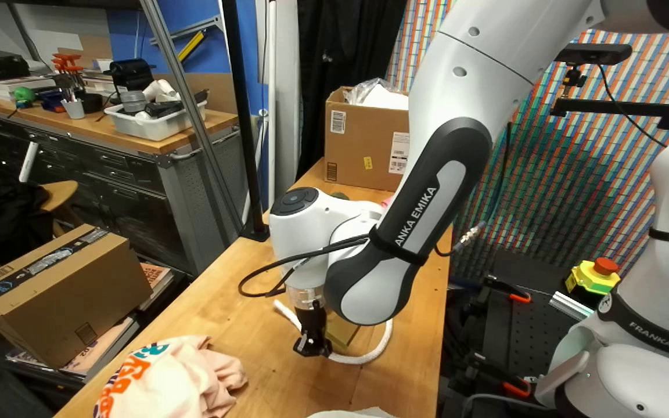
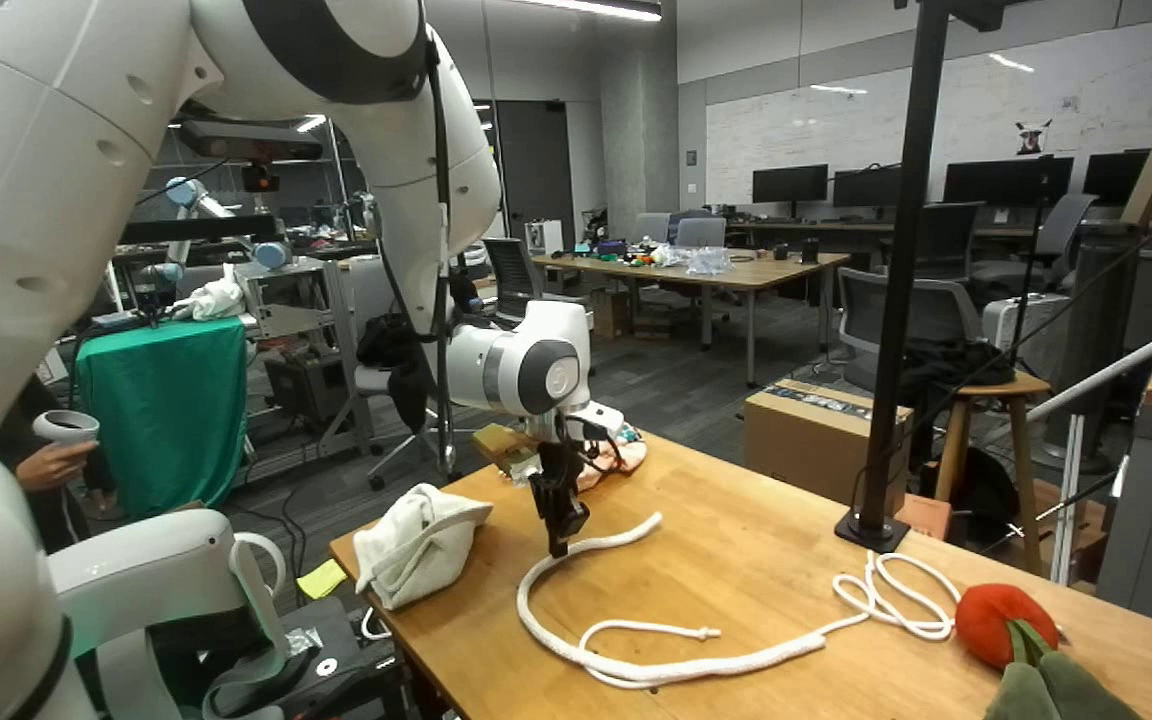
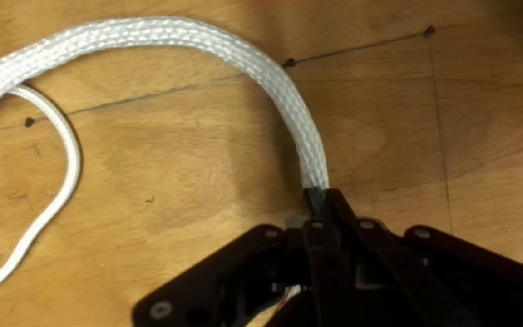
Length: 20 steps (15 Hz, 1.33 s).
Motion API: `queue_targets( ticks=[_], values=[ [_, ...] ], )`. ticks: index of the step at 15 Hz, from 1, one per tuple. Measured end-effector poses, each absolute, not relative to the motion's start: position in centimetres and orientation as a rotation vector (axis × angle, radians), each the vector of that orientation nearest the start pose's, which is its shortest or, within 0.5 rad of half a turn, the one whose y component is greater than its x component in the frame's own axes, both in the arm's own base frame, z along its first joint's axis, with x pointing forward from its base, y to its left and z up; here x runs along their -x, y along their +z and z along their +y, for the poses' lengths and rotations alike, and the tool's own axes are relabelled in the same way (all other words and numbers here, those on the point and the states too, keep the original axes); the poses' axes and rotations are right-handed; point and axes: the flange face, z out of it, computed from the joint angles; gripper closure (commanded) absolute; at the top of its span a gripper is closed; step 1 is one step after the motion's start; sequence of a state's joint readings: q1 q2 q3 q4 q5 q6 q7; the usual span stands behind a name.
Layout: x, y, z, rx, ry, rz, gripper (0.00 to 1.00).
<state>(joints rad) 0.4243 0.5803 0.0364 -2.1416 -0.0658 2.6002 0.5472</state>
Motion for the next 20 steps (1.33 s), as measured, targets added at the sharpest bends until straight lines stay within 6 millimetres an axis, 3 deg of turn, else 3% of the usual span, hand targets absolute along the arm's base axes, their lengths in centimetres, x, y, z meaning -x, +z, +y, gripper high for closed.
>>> queue_targets(
  ticks=[9,16,20],
  values=[
    [-50.0,11.8,24.6,3.194,0.147,0.161,0.94],
    [-53.9,12.0,24.7,3.174,0.056,0.305,0.93],
    [-56.3,12.2,25.9,3.151,-0.006,0.341,0.94]
  ],
)
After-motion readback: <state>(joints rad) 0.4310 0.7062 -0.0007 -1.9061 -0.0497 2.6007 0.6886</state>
